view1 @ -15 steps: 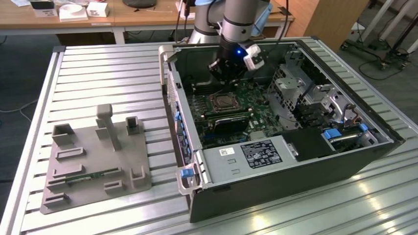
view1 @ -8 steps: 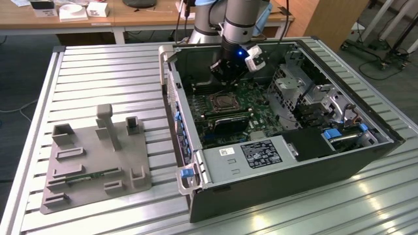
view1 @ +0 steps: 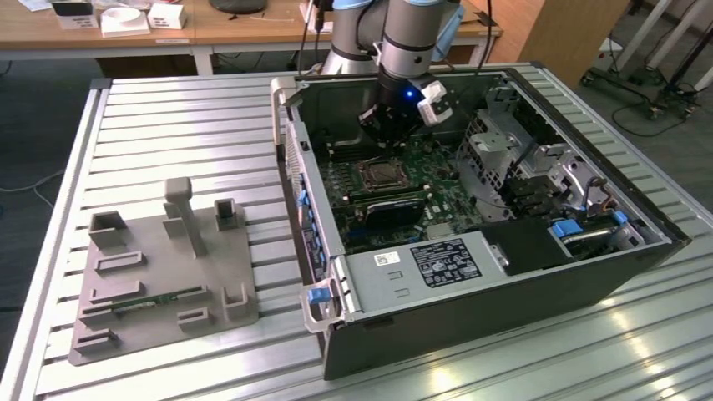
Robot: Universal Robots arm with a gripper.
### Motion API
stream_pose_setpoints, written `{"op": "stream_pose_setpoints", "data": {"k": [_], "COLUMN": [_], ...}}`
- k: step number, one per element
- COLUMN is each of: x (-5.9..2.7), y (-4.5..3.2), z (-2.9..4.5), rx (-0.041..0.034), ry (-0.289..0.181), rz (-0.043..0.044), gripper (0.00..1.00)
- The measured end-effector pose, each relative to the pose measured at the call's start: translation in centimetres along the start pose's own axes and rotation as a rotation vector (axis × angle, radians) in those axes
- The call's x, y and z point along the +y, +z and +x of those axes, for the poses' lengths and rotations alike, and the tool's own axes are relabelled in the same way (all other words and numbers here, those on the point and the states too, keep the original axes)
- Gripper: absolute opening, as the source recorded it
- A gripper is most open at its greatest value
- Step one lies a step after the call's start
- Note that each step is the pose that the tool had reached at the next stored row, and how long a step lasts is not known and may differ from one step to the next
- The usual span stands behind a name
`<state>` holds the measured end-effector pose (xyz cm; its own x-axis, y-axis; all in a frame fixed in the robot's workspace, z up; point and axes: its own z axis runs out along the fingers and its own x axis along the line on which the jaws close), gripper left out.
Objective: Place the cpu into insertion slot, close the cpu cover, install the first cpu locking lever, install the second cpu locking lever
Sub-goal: 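Install the first cpu locking lever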
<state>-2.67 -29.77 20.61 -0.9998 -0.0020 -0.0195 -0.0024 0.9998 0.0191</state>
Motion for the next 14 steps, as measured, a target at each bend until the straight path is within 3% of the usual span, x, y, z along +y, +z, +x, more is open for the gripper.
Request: {"op": "stream_pose_setpoints", "data": {"k": [7, 14], "x": [0.00, 0.01], "y": [0.18, 0.29], "z": [0.03, 0.09], "rx": [0.0000, 0.0002], "ry": [-0.001, -0.002], "rz": [-0.0094, -0.0100], "gripper": [0.10, 0.10]}}
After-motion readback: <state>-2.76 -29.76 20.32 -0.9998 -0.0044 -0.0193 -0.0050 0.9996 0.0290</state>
